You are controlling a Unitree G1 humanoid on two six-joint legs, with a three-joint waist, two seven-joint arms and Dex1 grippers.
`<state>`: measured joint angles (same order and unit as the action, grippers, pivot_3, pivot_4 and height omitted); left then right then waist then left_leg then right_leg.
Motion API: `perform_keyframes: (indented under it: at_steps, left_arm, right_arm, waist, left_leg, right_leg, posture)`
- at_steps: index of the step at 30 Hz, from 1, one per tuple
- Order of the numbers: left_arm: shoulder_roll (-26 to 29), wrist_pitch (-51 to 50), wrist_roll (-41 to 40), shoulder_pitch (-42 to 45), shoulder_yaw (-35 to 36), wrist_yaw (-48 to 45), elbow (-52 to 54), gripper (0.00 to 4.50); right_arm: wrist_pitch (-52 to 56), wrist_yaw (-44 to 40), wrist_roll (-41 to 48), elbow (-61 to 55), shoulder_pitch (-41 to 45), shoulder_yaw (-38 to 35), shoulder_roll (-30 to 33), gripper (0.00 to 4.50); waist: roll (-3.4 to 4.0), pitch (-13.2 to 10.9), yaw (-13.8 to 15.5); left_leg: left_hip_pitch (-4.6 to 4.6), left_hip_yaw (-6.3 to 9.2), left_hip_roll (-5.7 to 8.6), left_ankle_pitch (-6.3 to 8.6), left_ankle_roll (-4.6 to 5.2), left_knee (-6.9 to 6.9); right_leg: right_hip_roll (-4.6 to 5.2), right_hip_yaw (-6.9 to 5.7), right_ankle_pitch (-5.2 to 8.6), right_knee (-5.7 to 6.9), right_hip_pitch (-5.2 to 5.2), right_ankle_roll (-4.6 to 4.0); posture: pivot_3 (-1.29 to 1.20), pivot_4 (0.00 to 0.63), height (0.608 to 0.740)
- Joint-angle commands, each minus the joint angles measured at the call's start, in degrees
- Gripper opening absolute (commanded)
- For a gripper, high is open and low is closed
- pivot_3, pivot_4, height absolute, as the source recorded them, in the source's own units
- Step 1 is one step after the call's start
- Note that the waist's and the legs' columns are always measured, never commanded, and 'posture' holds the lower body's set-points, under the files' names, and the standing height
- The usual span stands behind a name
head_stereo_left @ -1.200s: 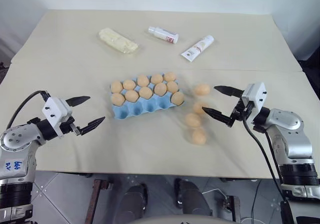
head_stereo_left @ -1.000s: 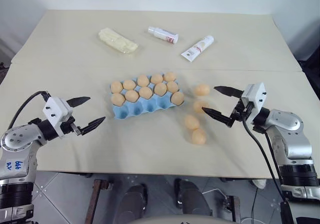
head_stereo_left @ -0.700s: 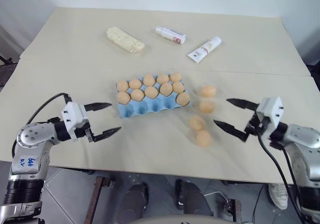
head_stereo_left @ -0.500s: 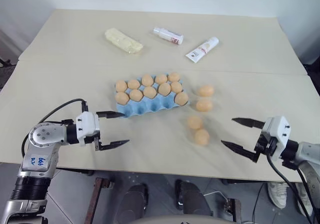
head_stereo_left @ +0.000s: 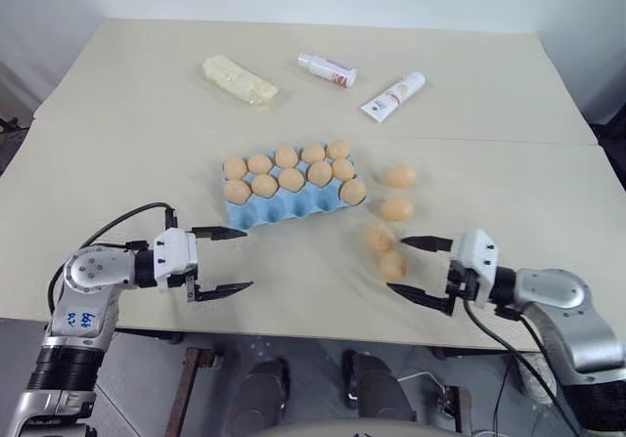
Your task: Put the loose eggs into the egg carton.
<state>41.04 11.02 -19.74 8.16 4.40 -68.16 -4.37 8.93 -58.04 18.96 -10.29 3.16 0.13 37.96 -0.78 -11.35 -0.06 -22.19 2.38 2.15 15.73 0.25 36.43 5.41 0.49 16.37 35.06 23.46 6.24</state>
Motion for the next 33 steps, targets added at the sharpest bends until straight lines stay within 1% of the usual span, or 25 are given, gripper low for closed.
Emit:
perform_keyframes:
  at_steps: [1,3,4,7,9,10,11,16,19,20,22,24,29,33]
  left_arm:
    - [1.13,-0.05,-0.65,-1.42,2.5,1.43,3.04,4.48]
    - [1.21,-0.28,-0.65,-1.91,2.88,2.03,3.49,4.48]
    - [1.2,-0.35,-0.58,-2.1,3.11,2.33,3.67,4.5]
    - [1.26,-0.54,-0.56,-2.53,3.62,2.97,4.04,4.5]
    - [1.29,-0.61,-0.47,-2.76,3.94,3.46,4.02,4.5]
    - [1.26,-0.62,-0.43,-2.84,4.11,3.75,3.96,4.5]
    - [1.24,-0.67,-0.45,-2.96,4.28,4.05,3.95,4.5]
    - [1.04,-1.29,-0.97,-3.93,5.5,5.57,4.05,4.5]
    - [0.85,-1.88,-1.31,-5.04,6.99,6.88,4.19,4.5]
    - [0.75,-2.09,-1.35,-5.53,7.49,7.5,4.18,4.5]
    - [0.36,-2.11,-1.2,-7.47,9.05,9.12,4.13,4.5]
    - [0.04,-2.16,-1.02,-8.93,10.06,10.39,4.51,4.5]
    - [-1.25,-3.69,-2.04,-10.91,12.29,14.08,6.41,4.5]
    - [-1.88,-4.95,-3.08,-12.59,14.53,16.16,7.54,4.5]
  right_arm:
    - [-1.18,1.31,-1.54,2.07,0.68,1.01,-1.24,4.5]
    - [-1.63,1.7,-1.81,2.84,0.96,1.33,-1.87,4.5]
    - [-1.84,1.95,-2.01,3.14,1.09,1.56,-2.26,4.31]
    - [-1.97,1.86,-1.5,2.74,0.73,1.48,-2.97,3.54]
    - [-2.44,1.54,-0.89,2.03,-0.03,0.88,-2.87,2.79]
    - [-2.64,1.17,-0.45,1.58,-0.42,0.57,-2.66,2.51]
    - [-2.51,0.89,0.06,0.73,-0.74,0.23,-2.33,2.4]
    - [2.43,-0.46,5.01,-5.76,-0.53,-0.64,-0.74,2.4]
    - [7.87,-0.08,8.75,-9.63,2.47,-0.19,-0.39,2.4]
    - [9.14,0.78,9.42,-9.78,4.73,0.15,-1.22,2.4]
    - [10.58,4.21,7.61,-7.58,12.52,2.77,-4.98,2.4]
    - [11.04,6.89,4.83,-4.73,18.04,5.18,-8.16,2.4]
    - [6.39,10.64,-3.69,6.96,27.02,10.63,-14.19,2.4]
    - [0.34,12.38,-9.2,16.69,31.59,12.91,-17.61,2.4]
  waist:
    - [0.0,0.0,0.03]
    - [0.0,0.0,0.17]
    - [0.0,0.0,0.18]
    - [0.0,0.0,0.08]
    - [0.0,0.0,0.07]
    - [0.0,0.0,0.07]
    - [0.0,0.0,0.07]
    - [0.0,0.0,-0.1]
    - [0.0,0.0,-0.19]
    - [0.0,0.0,-0.12]
    - [0.0,0.0,-0.45]
    - [0.01,0.0,-0.73]
    - [-0.05,0.03,-0.13]
    - [-0.05,0.03,-0.17]
  left_leg:
    - [0.0,0.0,0.0,0.0,0.0,0.0]
    - [0.0,0.03,0.0,0.0,0.0,0.0]
    - [0.0,0.03,0.0,0.0,0.0,0.01]
    - [0.01,0.02,0.0,0.0,0.0,0.01]
    - [0.01,0.02,0.0,0.0,0.0,0.01]
    - [0.01,0.02,0.0,0.0,0.0,0.0]
    - [0.01,0.03,0.0,0.0,0.0,-0.01]
    - [0.01,0.01,-0.01,0.0,0.0,0.0]
    - [0.03,0.0,-0.02,0.0,0.0,0.01]
    - [0.03,0.0,-0.02,-0.01,0.0,0.02]
    - [0.04,0.04,-0.04,-0.01,-0.01,0.02]
    - [0.06,0.0,-0.05,-0.02,-0.02,0.02]
    - [-0.03,0.15,-0.03,-0.02,-0.08,-0.04]
    - [-0.13,0.08,0.04,0.0,-0.04,-0.04]
  right_leg:
    - [0.0,0.0,0.0,0.0,0.0,0.0]
    - [0.01,-0.01,0.0,0.0,-0.01,0.0]
    - [0.01,-0.02,0.0,0.01,-0.01,0.0]
    - [0.01,-0.01,0.0,0.02,-0.01,0.0]
    - [0.01,-0.02,0.0,0.01,-0.01,0.0]
    - [0.01,-0.02,0.0,0.02,-0.01,0.0]
    - [0.0,-0.02,0.0,0.01,0.0,0.0]
    - [-0.01,-0.01,0.0,0.04,0.0,0.0]
    - [-0.01,0.02,0.0,0.08,0.0,0.0]
    - [0.0,0.01,0.0,0.1,0.0,-0.01]
    - [-0.01,0.0,0.0,0.1,0.0,-0.03]
    - [-0.01,0.02,-0.03,0.13,0.02,-0.06]
    - [0.0,-0.11,0.02,0.11,0.12,-0.16]
    - [0.02,-0.13,0.01,0.06,0.2,-0.13]
  posture:
    - [0.0,0.15,0.74]
    - [0.0,0.15,0.74]
    - [0.0,0.15,0.74]
    - [0.0,0.15,0.74]
    - [0.0,0.15,0.74]
    - [0.0,0.15,0.74]
    - [0.0,0.15,0.74]
    - [0.0,0.15,0.74]
    - [0.0,0.15,0.74]
    - [0.0,0.15,0.74]
    - [0.0,0.15,0.74]
    - [0.0,0.15,0.74]
    - [0.0,0.15,0.74]
    - [0.0,0.15,0.74]
